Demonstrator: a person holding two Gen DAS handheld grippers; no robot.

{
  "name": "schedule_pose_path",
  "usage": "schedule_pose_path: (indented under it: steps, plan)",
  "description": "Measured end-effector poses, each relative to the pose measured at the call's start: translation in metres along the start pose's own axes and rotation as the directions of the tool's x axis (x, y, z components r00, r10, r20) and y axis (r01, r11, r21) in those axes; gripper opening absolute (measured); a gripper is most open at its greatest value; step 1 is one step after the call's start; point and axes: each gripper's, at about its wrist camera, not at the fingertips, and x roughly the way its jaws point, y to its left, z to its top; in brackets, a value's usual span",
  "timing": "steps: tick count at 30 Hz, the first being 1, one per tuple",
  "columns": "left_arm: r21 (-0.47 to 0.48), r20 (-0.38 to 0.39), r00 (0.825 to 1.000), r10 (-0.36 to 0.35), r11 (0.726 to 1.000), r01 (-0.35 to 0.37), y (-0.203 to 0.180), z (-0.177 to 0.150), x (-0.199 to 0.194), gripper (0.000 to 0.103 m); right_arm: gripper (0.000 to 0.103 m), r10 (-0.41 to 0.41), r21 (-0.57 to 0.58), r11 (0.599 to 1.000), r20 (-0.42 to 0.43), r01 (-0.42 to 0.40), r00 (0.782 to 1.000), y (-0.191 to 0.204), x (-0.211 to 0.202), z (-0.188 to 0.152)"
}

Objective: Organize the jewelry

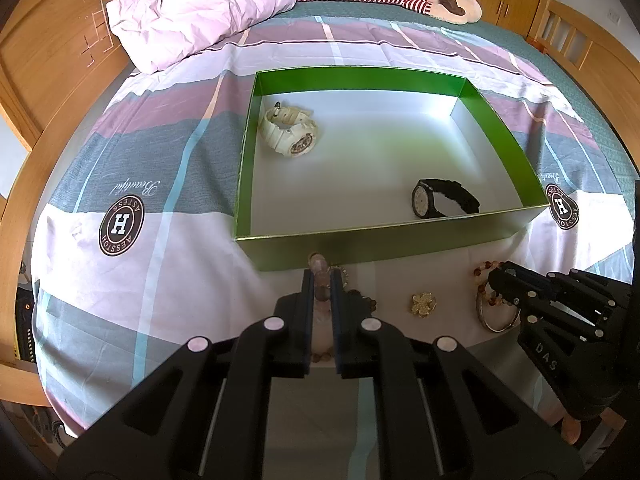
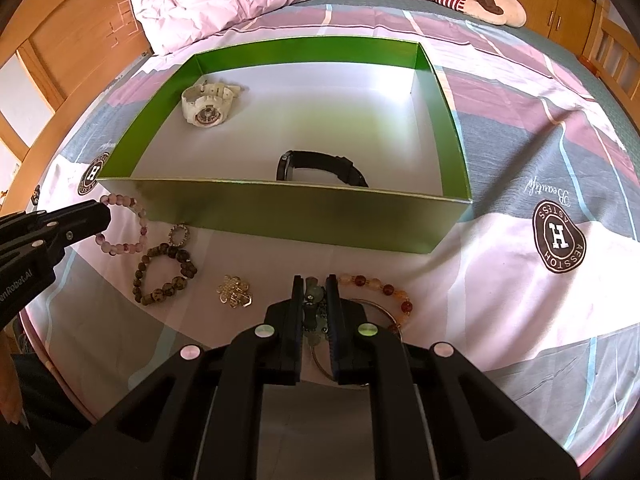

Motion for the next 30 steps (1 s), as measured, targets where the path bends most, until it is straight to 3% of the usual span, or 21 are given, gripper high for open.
schedule_pose_path:
  steps: [4,8,14,17,23,24,26,30]
  plan:
    - [-0.027,0.062,0.998,-0.012,1.0,0.013,0.005,0.004,-0.012,0.008,0.01,0.053,0.006,0.999,0.079,-0.053,0.996,-0.001,-0.02,0.005]
    - [-0.029,0.142,0.989,-0.028,0.999,0.032,0.01,0.012,-0.032,0.008,0.01,0.129,-0.003,0.991,0.199,-0.131,0.971,0.0,-0.051,0.013]
    - [-0.048,0.185,0.973,-0.139,0.988,0.15,0.02,0.041,-0.049,0.008,0.01,0.138,0.029,0.988,0.264,-0.151,0.955,-0.008,-0.062,0.038]
    - [-0.056,0.201,0.968,-0.148,0.985,0.163,0.021,0.058,-0.045,0.008,0.01,0.144,0.051,0.985,0.265,-0.163,0.953,-0.012,-0.051,0.055]
    - [-0.113,0.102,0.984,-0.144,0.981,0.156,0.024,0.072,0.005,0.008,0.012,0.096,0.072,0.991,0.193,-0.112,0.976,-0.015,-0.008,0.066]
    - [-0.121,0.091,0.987,-0.132,0.982,0.143,0.025,0.072,0.013,0.009,0.013,0.099,0.076,0.99,0.183,-0.115,0.978,-0.017,-0.004,0.066]
    - [-0.129,0.079,0.99,-0.117,0.984,0.126,0.026,0.069,0.019,0.024,0.031,0.118,0.107,0.985,0.163,-0.137,0.98,-0.023,-0.003,0.063]
    - [-0.089,0.074,0.99,-0.118,0.988,0.125,0.024,0.059,0.008,0.029,0.035,0.15,0.117,0.979,0.16,-0.169,0.976,-0.033,-0.027,0.05]
